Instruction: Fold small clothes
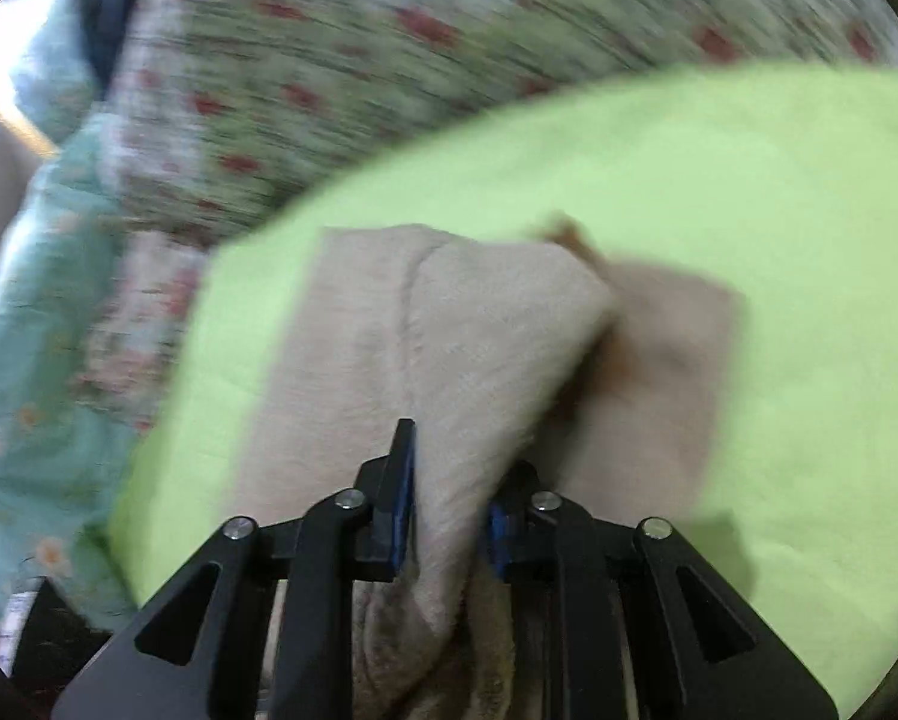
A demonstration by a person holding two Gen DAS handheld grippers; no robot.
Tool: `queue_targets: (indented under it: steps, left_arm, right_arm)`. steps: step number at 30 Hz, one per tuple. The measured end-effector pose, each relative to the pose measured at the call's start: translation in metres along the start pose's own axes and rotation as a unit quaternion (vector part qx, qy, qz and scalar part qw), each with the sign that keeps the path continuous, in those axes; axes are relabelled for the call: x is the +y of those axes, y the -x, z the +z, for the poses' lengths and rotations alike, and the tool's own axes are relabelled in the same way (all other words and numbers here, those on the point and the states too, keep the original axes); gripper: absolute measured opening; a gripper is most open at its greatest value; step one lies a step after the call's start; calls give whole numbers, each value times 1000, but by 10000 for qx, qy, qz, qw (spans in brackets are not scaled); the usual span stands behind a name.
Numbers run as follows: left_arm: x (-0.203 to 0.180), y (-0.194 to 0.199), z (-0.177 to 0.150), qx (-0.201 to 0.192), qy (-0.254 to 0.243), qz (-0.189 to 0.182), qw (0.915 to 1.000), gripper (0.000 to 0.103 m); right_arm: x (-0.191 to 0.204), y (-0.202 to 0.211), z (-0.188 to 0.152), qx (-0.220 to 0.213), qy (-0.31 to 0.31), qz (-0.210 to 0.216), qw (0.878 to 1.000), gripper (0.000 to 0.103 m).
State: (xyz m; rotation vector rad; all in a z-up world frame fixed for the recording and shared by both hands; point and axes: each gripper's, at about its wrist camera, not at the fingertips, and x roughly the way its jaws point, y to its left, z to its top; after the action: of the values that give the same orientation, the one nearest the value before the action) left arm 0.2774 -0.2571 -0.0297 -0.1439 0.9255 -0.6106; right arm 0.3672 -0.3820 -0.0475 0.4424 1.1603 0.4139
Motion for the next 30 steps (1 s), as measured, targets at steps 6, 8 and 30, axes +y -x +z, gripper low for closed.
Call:
queue_targets:
  steps: [6,8,30]
  left_arm:
    - [-14,0,2,-139,-239,-143,9995,8]
    - [-15,-7,1,-41,-253,-169,9995,8]
    - [97,88,-27,30,873,72,9962,81]
  right_arm:
    - [11,33,-1,-588,323,-134,9977,16]
    - [12,33,-1,-559,401,-344,9970,16]
    - [-14,78,-75,-810,-429,-173,9956,63]
